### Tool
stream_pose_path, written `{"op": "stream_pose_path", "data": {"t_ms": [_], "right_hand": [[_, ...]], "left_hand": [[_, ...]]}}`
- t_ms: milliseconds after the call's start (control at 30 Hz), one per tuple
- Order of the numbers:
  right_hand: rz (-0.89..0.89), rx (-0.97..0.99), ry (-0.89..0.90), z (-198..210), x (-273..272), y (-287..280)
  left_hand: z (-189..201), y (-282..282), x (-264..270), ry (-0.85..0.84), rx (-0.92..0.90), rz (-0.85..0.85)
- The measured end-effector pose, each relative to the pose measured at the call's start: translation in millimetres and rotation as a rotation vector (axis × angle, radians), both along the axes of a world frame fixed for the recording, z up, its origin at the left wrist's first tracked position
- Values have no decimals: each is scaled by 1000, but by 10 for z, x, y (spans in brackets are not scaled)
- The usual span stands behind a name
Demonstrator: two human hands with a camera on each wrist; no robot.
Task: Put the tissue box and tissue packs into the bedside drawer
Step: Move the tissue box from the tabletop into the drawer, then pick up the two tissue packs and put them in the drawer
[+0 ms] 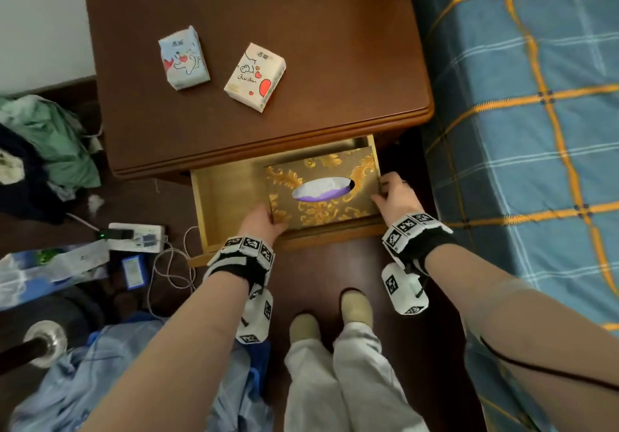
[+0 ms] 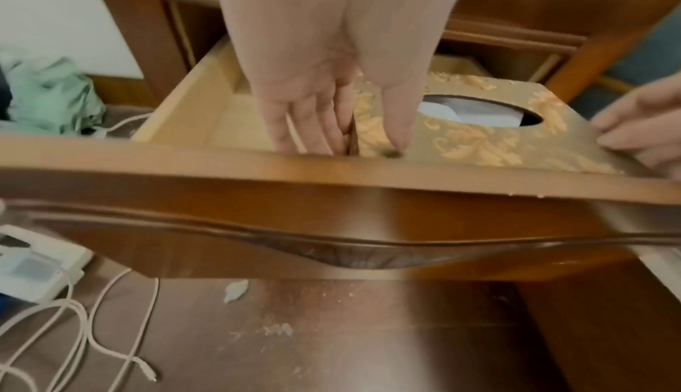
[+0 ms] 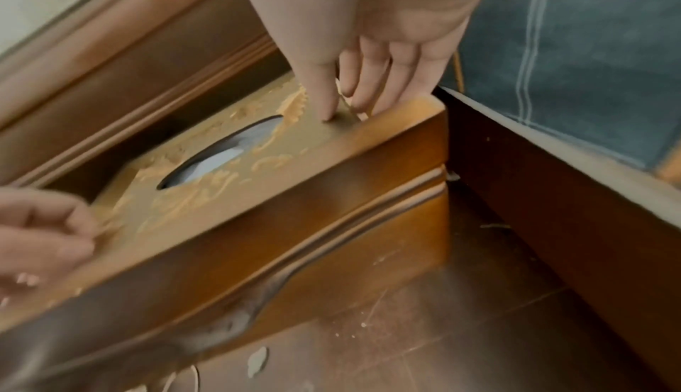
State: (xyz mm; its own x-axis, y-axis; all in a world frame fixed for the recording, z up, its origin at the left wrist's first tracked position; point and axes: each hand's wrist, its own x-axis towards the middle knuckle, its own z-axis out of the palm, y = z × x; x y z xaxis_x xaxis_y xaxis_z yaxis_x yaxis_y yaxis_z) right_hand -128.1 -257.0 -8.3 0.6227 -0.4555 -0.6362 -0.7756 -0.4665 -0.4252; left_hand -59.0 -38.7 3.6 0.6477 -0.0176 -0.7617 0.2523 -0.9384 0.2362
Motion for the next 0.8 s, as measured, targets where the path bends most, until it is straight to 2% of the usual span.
{"op": "stream_pose_path", "data": {"t_ms": [67,167,233,300,400,500,599,666,799], "right_hand": [[90,-97,-36,139,18,24],[295,-158,-216,452,52,93],[444,-147,-342,692,82,172],[541,-146,-450,929,127,249],[574,-153,-548,1217,263,345],[544,-159,-566,1412,556,447],[462,-140,-482,1495,958,530],[327,-47,-387,1488,1208,586],[-90,123,-279,1311,1550,704]], "left_hand": [[94,-15,20,8,55,-78],[312,-42,15,-75,98,-184],[519,-59,5,-163,30,-276],[757,-80,49,-333,-70,-359],[1106,-76,254,-543,-202,-332],[1358,-13,610,-662,-241,-201],[1472,78,1053,-662,-178,-72],[1451,128,1340,-584,-147,5],[1247,207,1793,-428,-136,105]]}}
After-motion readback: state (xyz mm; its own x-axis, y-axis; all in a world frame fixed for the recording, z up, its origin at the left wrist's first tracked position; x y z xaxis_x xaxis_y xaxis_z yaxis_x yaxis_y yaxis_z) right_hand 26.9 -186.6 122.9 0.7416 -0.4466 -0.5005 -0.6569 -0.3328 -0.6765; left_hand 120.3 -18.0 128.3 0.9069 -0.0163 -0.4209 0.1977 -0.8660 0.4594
